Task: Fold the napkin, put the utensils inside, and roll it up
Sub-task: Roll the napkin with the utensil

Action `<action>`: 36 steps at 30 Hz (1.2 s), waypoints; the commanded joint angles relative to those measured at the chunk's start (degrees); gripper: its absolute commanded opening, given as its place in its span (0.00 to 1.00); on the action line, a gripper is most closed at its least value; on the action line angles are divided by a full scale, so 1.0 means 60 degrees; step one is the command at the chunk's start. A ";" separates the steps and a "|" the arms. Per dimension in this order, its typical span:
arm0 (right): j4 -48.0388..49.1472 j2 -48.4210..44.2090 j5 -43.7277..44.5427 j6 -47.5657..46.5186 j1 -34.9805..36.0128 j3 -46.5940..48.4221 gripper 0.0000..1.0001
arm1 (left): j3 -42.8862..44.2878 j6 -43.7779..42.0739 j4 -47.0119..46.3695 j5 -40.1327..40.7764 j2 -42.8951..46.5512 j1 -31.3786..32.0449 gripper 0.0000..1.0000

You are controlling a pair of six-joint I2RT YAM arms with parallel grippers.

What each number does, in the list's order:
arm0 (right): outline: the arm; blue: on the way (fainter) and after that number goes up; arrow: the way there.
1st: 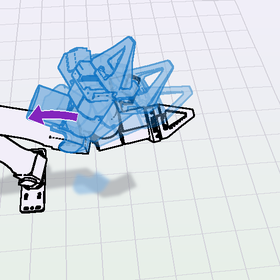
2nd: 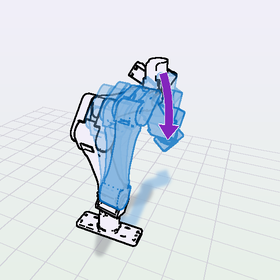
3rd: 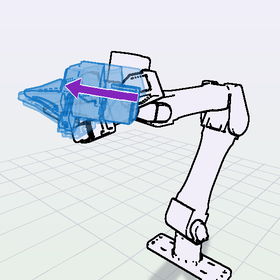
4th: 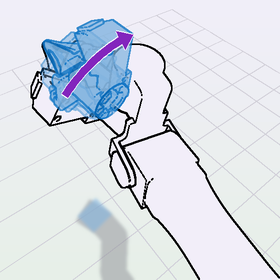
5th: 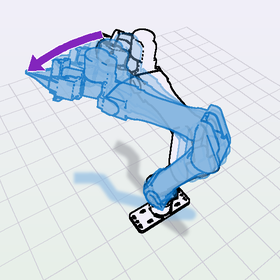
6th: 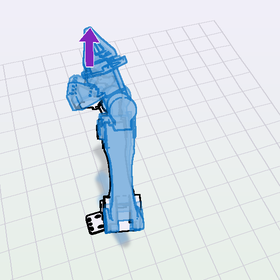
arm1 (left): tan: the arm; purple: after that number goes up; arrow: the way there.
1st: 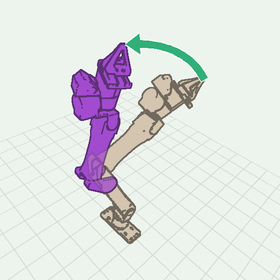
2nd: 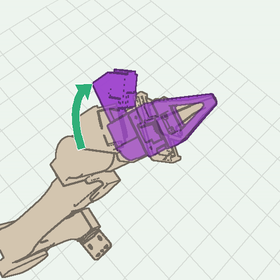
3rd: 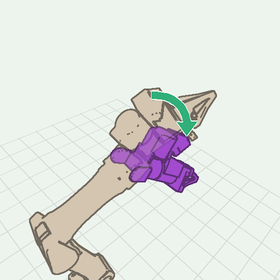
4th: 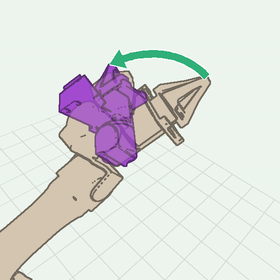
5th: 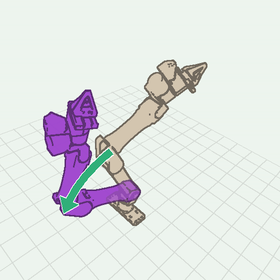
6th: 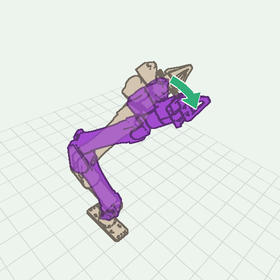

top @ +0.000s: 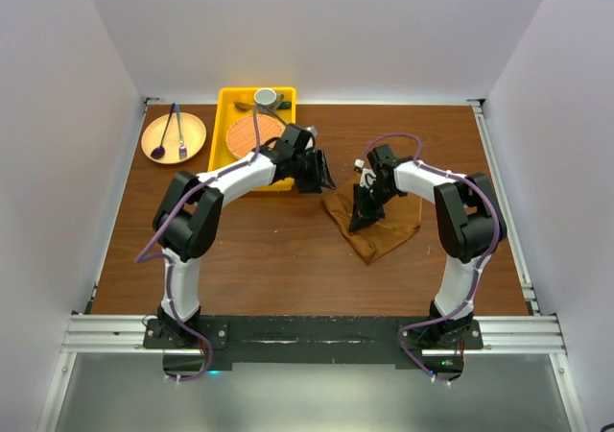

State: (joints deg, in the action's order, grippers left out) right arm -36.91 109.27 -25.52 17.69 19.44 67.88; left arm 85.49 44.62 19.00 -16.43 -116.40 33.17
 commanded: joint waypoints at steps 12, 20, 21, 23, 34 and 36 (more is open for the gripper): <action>-0.0192 0.0889 0.1777 -0.0868 0.0100 -0.0210 0.05 | 0.0004 0.3401 0.0963 0.0788 -0.0140 0.1298 0.54; -0.0207 0.0962 0.1807 -0.0898 0.0100 -0.0136 0.04 | -0.0201 0.4194 0.1374 0.1418 -0.0332 0.1606 0.45; -0.0192 0.0992 0.1807 -0.0913 0.0100 -0.0151 0.04 | -0.0230 0.4209 0.1345 0.1550 -0.0303 0.1606 0.42; -0.0192 0.1021 0.1807 -0.0927 0.0114 -0.0151 0.04 | -0.0289 0.4209 0.1286 0.1595 -0.0302 0.1606 0.41; -0.0177 0.0963 0.1822 -0.0942 0.0114 -0.0195 0.04 | -0.0261 0.4282 0.1139 0.1434 -0.0814 0.1577 0.42; -0.0177 0.0977 0.1807 -0.0957 0.0114 -0.0180 0.04 | -0.0114 0.4282 0.1299 0.1521 -0.0975 0.1577 0.44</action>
State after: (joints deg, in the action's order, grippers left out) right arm -38.61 110.39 -25.58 15.55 19.49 69.43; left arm 83.68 69.54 26.24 -9.10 -119.70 42.81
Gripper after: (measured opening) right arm 0.047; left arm 0.427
